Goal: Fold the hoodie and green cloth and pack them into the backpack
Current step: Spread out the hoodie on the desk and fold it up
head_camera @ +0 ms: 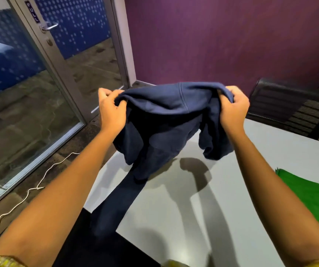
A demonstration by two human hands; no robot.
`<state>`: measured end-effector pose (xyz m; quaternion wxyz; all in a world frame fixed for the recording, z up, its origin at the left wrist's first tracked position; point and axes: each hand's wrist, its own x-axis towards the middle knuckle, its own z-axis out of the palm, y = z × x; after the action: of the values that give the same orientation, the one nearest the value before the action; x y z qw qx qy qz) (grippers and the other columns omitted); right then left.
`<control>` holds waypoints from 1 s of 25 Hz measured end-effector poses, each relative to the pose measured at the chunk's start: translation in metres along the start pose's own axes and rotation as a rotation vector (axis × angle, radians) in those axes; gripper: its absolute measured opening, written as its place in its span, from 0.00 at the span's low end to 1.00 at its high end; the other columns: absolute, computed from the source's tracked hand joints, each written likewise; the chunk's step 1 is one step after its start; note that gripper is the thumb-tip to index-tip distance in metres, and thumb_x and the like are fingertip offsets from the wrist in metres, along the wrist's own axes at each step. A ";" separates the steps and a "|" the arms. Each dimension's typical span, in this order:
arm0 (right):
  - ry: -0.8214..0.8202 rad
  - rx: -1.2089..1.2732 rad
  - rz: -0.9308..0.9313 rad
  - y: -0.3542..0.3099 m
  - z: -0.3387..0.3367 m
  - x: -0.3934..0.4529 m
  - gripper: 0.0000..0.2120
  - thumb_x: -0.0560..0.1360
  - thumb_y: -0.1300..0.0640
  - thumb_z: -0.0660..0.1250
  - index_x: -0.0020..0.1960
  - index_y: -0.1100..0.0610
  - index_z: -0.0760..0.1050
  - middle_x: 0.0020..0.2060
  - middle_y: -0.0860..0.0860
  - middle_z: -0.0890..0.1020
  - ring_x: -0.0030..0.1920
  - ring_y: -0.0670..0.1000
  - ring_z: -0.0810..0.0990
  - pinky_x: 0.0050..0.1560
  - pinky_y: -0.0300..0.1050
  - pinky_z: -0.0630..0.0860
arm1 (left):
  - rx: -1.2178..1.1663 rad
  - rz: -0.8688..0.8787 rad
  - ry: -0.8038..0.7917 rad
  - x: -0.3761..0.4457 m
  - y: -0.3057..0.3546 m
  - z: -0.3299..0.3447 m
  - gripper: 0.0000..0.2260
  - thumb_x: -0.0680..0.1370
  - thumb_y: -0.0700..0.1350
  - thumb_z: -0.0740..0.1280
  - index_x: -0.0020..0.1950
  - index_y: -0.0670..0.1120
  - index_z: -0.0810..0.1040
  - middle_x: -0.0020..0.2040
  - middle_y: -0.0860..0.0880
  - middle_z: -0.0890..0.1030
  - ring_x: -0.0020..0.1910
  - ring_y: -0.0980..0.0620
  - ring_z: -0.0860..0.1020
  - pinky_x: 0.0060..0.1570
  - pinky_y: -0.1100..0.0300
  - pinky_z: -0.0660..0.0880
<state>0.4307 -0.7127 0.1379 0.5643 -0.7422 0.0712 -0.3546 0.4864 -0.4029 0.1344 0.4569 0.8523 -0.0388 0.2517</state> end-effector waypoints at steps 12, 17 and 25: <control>0.092 -0.087 -0.219 -0.065 -0.075 0.078 0.06 0.74 0.53 0.71 0.43 0.55 0.79 0.38 0.48 0.82 0.39 0.43 0.79 0.42 0.40 0.78 | 0.212 0.221 0.058 0.022 0.069 -0.007 0.10 0.79 0.51 0.66 0.56 0.51 0.82 0.45 0.52 0.72 0.40 0.55 0.70 0.38 0.55 0.68; 0.033 -0.199 -0.180 -0.054 -0.093 0.085 0.09 0.75 0.48 0.70 0.42 0.54 0.80 0.37 0.49 0.81 0.34 0.35 0.75 0.37 0.33 0.73 | 0.221 0.190 0.099 0.014 0.082 0.000 0.12 0.81 0.54 0.64 0.59 0.53 0.83 0.43 0.49 0.70 0.38 0.54 0.70 0.37 0.55 0.67; -0.089 -0.281 0.067 -0.009 -0.106 0.103 0.12 0.74 0.47 0.71 0.44 0.57 0.80 0.39 0.50 0.80 0.39 0.47 0.75 0.42 0.43 0.71 | -0.043 0.194 -0.050 0.025 0.095 -0.011 0.15 0.83 0.50 0.62 0.45 0.40 0.77 0.42 0.42 0.80 0.38 0.58 0.71 0.37 0.68 0.67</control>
<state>0.4392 -0.8452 0.2036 0.4691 -0.8259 0.1197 -0.2890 0.4756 -0.4447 0.2228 0.4476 0.8404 -0.1378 0.2727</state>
